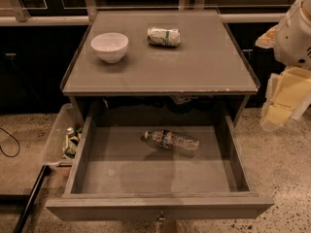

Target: Pick water bottle from top drawer and place on counter

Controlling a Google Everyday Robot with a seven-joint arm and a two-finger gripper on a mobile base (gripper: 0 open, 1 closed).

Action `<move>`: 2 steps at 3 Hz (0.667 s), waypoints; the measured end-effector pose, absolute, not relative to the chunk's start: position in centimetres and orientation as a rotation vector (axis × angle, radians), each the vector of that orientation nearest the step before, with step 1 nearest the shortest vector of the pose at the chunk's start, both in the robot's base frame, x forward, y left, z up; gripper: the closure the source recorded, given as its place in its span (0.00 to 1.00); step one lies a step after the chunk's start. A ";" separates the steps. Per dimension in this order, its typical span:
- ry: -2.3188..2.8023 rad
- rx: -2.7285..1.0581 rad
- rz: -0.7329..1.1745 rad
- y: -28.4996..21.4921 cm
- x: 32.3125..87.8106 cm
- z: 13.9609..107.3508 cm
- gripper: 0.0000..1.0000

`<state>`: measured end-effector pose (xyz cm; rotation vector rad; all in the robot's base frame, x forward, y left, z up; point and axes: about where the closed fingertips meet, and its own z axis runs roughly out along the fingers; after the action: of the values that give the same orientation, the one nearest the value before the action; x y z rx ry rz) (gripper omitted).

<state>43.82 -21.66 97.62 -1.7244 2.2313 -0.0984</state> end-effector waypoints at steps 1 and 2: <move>2.223 -1.723 -0.086 -21.5 43.8 97.2 0.00; 2.231 -1.717 -0.027 -21.0 44.0 93.9 0.00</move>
Offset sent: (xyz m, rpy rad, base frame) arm 0.0044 0.0120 -0.1260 0.0926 0.1191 -0.0028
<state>43.98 -21.02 93.93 -1.7174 2.2307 -0.0269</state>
